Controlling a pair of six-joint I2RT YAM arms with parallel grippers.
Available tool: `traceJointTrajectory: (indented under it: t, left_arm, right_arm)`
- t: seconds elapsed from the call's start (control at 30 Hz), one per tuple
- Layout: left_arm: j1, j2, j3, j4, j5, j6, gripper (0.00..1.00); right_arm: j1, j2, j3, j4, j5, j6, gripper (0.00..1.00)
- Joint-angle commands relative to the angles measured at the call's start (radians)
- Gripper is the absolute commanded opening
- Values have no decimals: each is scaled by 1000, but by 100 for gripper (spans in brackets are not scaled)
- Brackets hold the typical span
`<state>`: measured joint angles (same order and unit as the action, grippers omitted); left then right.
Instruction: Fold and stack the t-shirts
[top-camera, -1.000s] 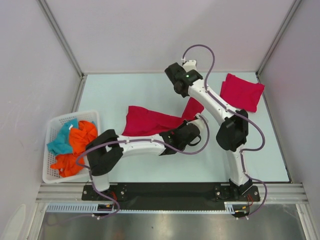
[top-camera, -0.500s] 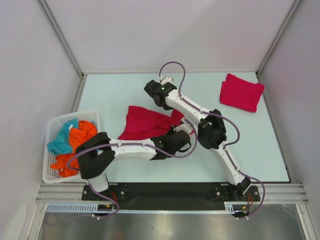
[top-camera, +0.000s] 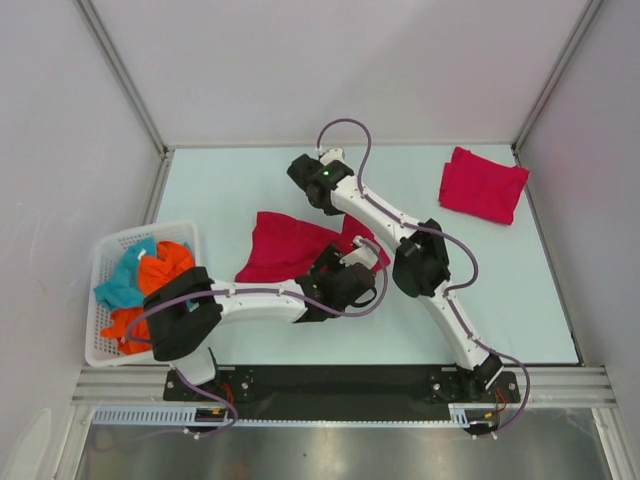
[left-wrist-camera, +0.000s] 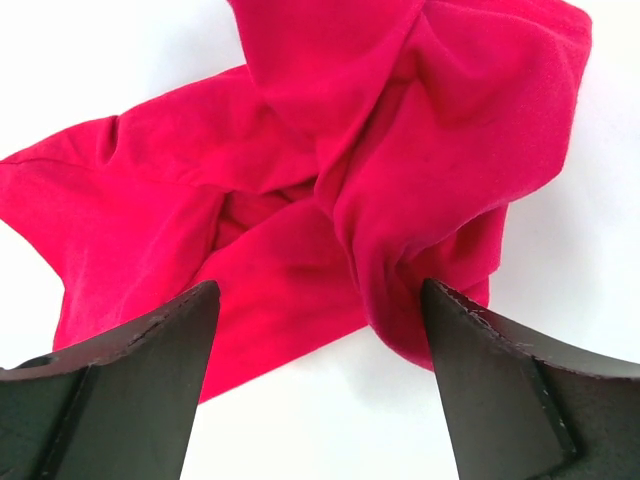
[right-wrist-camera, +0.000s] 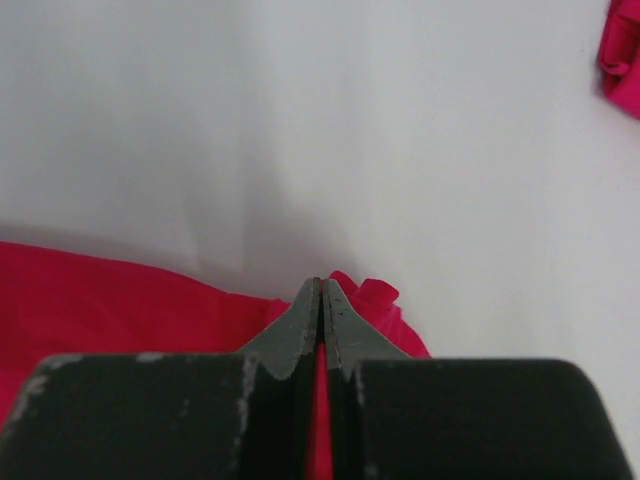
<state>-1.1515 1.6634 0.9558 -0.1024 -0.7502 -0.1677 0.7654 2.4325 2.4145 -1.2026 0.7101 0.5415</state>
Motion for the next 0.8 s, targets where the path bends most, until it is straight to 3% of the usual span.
traceJointTrajectory:
  t: [0.0,0.43,0.57,0.77]
  left_arm:
    - [-14,5,69,6,-17,13,87]
    - [-51,142,281,12,-17,154,88]
    - [-56,162,320,4,-12,162,88]
    - [-62,183,339,-8,-8,162,88]
  right_arm:
    - [-57,-124,-41,-6,52,0,5]
    - [-233,-361,-255,54,101,-43,6]
    - [-244,-395,-317,78,91,-46,0]
    - [-241,-447,-420,121,89,-44,0]
